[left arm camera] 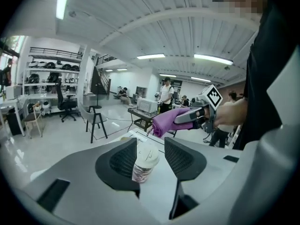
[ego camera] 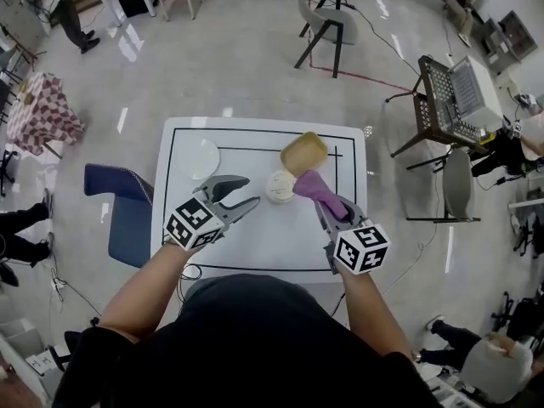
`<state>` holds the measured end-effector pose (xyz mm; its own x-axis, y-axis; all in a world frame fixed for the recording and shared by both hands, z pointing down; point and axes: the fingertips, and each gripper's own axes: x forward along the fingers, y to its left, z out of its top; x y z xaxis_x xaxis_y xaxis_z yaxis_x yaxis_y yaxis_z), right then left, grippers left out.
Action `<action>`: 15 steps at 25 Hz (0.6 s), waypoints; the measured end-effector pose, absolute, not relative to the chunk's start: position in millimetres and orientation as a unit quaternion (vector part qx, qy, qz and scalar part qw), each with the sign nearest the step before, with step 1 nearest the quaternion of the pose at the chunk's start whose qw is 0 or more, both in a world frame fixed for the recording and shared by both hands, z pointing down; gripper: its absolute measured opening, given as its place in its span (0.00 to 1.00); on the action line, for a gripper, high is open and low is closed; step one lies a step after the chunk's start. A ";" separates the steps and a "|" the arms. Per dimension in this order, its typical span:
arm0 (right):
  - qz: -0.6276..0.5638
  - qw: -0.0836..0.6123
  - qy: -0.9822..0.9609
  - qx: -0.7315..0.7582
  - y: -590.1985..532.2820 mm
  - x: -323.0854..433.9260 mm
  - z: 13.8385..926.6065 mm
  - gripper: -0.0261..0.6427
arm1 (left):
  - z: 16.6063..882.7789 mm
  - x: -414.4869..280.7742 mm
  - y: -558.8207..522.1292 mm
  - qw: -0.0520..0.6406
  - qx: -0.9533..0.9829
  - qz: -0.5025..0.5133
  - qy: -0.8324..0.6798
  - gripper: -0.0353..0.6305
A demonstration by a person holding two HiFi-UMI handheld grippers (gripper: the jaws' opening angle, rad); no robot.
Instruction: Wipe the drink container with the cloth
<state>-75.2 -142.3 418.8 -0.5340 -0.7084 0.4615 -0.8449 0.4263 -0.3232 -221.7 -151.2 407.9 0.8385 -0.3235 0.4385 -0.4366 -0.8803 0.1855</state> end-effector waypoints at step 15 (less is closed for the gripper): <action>0.297 0.140 -0.873 0.361 -178.0 -152.7 446.7 0.16 | 513.8 -165.2 -179.8 0.027 0.940 0.316 -0.128 0.63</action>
